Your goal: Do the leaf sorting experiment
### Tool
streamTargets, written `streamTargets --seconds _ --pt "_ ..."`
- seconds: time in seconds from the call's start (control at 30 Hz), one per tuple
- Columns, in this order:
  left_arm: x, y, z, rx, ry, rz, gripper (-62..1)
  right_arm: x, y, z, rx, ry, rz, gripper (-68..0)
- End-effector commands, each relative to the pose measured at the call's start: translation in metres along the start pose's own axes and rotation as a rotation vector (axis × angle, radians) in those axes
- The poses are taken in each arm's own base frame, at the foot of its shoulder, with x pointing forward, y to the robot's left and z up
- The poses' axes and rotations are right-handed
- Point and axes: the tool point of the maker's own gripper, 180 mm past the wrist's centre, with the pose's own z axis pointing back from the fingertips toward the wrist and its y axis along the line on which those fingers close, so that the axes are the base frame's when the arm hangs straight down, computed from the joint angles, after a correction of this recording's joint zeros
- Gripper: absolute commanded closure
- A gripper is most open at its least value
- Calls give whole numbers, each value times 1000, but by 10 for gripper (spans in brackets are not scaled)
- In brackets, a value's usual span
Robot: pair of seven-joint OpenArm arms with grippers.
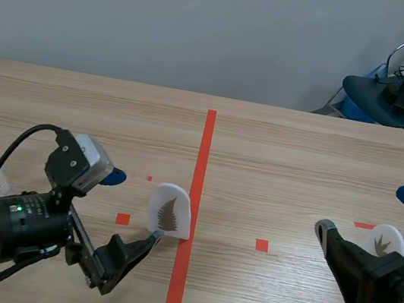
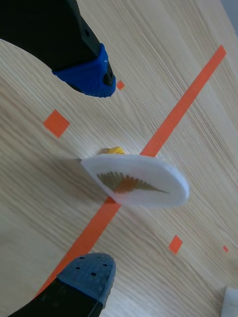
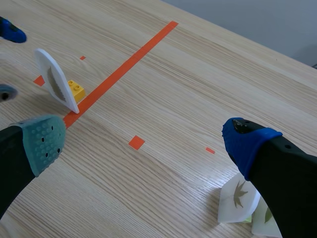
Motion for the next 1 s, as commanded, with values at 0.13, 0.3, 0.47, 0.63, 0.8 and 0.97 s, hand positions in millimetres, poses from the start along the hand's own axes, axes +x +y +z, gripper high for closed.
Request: streamTargets --seconds 0.13,0.3,0.47,0.63,0.8,0.97 --pt "10 -7 -35 -34 -37 -34 -623 13 0 -1 1 -43 9 -679" --pt "10 -18 -44 -66 -49 -30 -572 13 0 -1 1 -43 9 -679" --pt "11 -12 -44 -32 -53 -37 -205 13 0 -1 1 -43 9 -679" --pt "10 -12 -44 -27 -50 -38 -35 13 0 -1 1 -43 9 -679" --pt "22 -24 -33 -53 -57 -2 -34 13 0 -1 1 -43 9 -679" --pt "58 -23 12 3 -140 146 -34 13 0 -1 1 -43 9 -679"
